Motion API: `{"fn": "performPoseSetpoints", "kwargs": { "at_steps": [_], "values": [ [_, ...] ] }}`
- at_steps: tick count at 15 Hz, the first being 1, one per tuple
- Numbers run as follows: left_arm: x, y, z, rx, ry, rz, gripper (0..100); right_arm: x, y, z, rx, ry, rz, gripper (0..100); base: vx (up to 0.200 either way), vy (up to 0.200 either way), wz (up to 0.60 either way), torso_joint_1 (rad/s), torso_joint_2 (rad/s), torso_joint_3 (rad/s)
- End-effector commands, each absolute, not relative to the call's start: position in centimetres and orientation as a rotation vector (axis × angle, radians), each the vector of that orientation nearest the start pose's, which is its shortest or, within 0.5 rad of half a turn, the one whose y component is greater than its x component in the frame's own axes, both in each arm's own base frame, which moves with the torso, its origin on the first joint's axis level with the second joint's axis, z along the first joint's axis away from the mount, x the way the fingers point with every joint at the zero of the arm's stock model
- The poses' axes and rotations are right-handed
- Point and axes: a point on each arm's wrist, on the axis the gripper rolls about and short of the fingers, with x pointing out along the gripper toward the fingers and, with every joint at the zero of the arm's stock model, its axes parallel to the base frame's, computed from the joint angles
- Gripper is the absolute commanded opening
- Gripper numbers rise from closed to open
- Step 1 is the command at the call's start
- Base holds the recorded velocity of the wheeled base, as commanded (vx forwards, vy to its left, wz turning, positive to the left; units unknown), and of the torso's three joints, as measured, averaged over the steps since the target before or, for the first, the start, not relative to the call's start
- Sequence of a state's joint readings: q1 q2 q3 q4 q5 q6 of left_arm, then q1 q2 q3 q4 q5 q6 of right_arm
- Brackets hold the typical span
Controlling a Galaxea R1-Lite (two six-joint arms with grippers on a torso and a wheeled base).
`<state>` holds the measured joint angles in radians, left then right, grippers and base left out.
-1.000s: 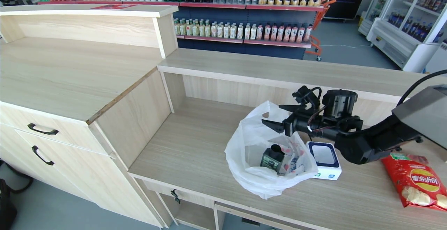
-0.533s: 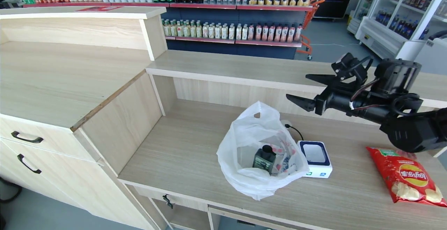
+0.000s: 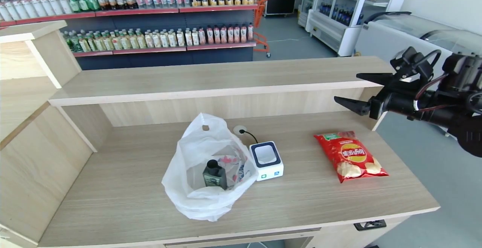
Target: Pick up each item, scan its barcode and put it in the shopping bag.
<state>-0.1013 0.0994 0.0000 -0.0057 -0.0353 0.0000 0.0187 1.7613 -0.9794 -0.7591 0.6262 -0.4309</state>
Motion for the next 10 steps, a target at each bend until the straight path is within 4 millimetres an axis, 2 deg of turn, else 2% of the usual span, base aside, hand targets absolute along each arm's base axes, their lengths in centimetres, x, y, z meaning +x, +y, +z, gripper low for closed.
{"fn": "performPoseSetpoints", "kwargs": {
  "at_steps": [1, 3, 8, 10],
  "values": [
    [-1.5, 0.1, 7.8, 0.003, 0.094, -0.136, 0, 32.7, 1.7, 22.7, -0.402, -0.083, 0.597, 100, 0.000, 0.000, -0.60, 0.002, 0.00, 0.002],
    [-1.5, 0.1, 7.8, 0.003, 0.094, -0.136, 0, 32.6, 1.7, 22.4, -0.391, -0.032, 0.569, 100, 0.000, 0.000, -0.60, 0.002, 0.01, 0.005],
    [-1.5, 0.1, 7.8, 0.003, 0.094, -0.136, 0, 33.4, 1.8, 21.9, -0.267, 0.073, 0.437, 100, 0.000, 0.000, 0.00, 0.000, 0.00, 0.000],
    [-1.5, 0.1, 7.8, 0.003, 0.094, -0.136, 0, 35.6, 1.9, 20.4, -0.226, 0.155, 0.327, 100, 0.000, 0.000, 0.00, 0.000, 0.00, 0.000]
  ]
}}
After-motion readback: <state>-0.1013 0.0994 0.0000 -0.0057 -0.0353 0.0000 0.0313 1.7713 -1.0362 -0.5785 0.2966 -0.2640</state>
